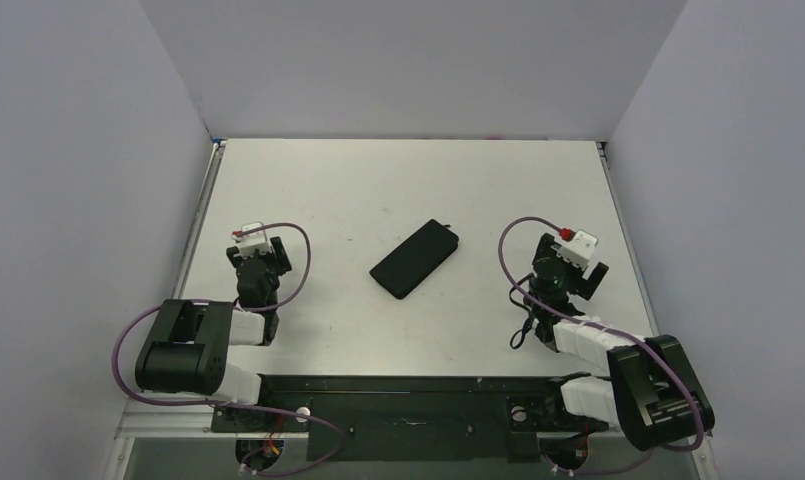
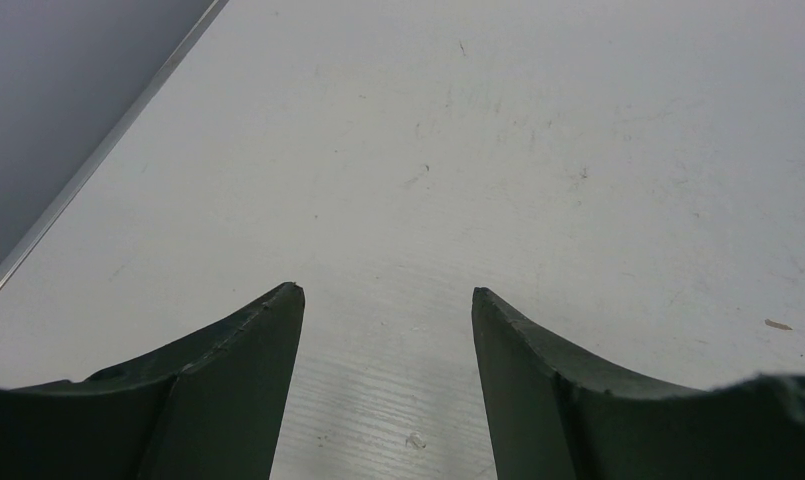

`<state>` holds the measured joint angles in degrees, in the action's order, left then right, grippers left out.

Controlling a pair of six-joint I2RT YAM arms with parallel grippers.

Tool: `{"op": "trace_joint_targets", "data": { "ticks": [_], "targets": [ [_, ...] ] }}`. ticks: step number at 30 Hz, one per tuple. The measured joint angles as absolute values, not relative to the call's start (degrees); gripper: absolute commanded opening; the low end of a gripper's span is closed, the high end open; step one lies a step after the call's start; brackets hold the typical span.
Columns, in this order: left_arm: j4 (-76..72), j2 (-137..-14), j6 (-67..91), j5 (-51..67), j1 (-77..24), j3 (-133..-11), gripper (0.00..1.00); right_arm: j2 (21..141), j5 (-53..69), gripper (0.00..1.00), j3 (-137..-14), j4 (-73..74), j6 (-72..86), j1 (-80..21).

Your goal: Sort the hair-cutting tools

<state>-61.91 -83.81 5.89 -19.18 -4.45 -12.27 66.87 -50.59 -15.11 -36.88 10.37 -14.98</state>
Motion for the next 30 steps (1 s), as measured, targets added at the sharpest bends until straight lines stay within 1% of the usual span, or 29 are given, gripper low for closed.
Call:
{"op": "trace_joint_targets", "data": {
  "ticks": [6, 13, 19, 30],
  "targets": [
    [-61.87, -83.83, 5.89, -19.18, -4.45, -12.27, 0.60, 74.78, -46.89, 0.91, -12.14, -52.29, 6.39, -13.28],
    [-61.87, -83.85, 5.89, -19.16, -4.45, -12.27, 0.60, 77.43, -37.93, 0.92, -12.16, -58.17, 6.57, -7.29],
    [-61.84, -83.88, 5.89, -19.16, -4.45, -12.27, 0.60, 78.54, -31.27, 0.92, -12.23, -58.24, 7.22, -4.62],
    [-61.60, -83.94, 5.89, -19.16, -4.45, -12.29, 0.60, 78.54, -28.60, 0.93, -12.25, -58.24, 7.84, -4.14]
  ]
}}
